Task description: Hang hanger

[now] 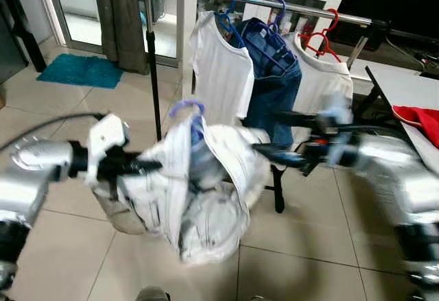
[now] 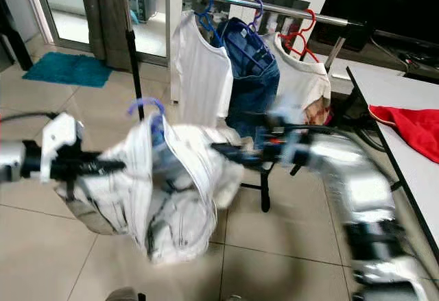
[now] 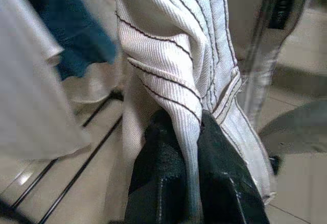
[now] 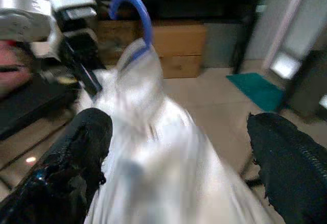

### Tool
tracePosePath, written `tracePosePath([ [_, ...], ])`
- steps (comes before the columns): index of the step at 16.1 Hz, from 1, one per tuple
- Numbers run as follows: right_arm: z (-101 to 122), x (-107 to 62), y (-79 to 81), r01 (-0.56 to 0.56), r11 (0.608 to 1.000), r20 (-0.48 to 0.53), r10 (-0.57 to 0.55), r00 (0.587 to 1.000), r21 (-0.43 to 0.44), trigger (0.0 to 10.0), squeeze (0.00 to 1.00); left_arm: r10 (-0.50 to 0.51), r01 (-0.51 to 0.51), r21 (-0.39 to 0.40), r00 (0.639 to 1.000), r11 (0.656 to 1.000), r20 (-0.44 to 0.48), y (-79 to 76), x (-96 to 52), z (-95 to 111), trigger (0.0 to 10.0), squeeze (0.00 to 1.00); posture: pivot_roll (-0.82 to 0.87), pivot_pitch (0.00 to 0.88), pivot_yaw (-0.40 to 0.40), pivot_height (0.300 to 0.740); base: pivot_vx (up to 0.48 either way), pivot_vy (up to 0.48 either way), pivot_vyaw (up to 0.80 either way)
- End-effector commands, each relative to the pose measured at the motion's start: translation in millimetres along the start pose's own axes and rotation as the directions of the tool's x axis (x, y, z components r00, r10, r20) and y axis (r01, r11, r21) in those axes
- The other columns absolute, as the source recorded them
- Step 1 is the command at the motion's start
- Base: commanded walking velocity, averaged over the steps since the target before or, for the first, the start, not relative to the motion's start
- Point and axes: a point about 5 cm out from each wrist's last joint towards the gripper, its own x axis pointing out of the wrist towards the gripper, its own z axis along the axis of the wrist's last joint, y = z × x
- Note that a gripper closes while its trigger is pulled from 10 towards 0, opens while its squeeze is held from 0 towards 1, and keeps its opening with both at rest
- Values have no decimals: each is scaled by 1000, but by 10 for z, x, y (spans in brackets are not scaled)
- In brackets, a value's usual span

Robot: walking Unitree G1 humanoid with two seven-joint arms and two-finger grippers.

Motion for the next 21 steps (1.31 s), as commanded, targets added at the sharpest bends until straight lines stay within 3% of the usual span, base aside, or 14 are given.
tracePosePath([
  [1, -26, 75, 7, -20, 1000, -22, 20, 1000, 13, 10000, 0, -57, 52, 85, 996, 995, 63, -59, 86, 168, 0, 0, 13, 0, -94, 740, 0, 0, 0],
  [4, -75, 202, -34, -54, 997, -32, 56, 998, 61, 10000, 0, -119, 108, 124, 990, 986, 79, -141, 192, 202, 0, 0, 14, 0, -100, 740, 0, 0, 0],
  [7, -100, 200, -17, -117, 991, -69, 122, 990, 69, 10000, 0, -124, 113, 136, 990, 984, 70, -135, 183, 205, 0, 0, 16, 0, -105, 740, 0, 0, 0],
  [8, -113, 204, 5, -154, 985, -80, 161, 984, 81, 8549, 0, -125, 114, 144, 990, 983, 68, -130, 176, 215, 0, 0, 16, 0, -106, 740, 0, 0, 0],
  [9, -137, 207, 15, -170, 981, -90, 178, 980, 89, 588, 0, -125, 113, 149, 990, 982, 72, -126, 172, 231, 0, 0, 17, 0, -107, 740, 0, 0, 0],
  [10, -155, 208, 22, -179, 979, -98, 188, 977, 95, 0, 0, -125, 113, 152, 989, 982, 74, -124, 169, 243, 0, 0, 18, 0, -108, 740, 0, 0, 0],
  [17, -369, 208, 88, -197, 972, -211, 221, 952, 129, 0, 0, -145, 119, 211, 983, 970, 110, -129, 169, 409, 0, 0, 19, 0, -116, 740, 0, 0, 0],
  [21, -418, 254, 7, -125, 988, -253, 145, 956, 95, 0, 0, -159, 123, 254, 980, 959, 124, -164, 155, 519, 0, 0, 24, 0, -124, 740, 0, 0, 0],
])
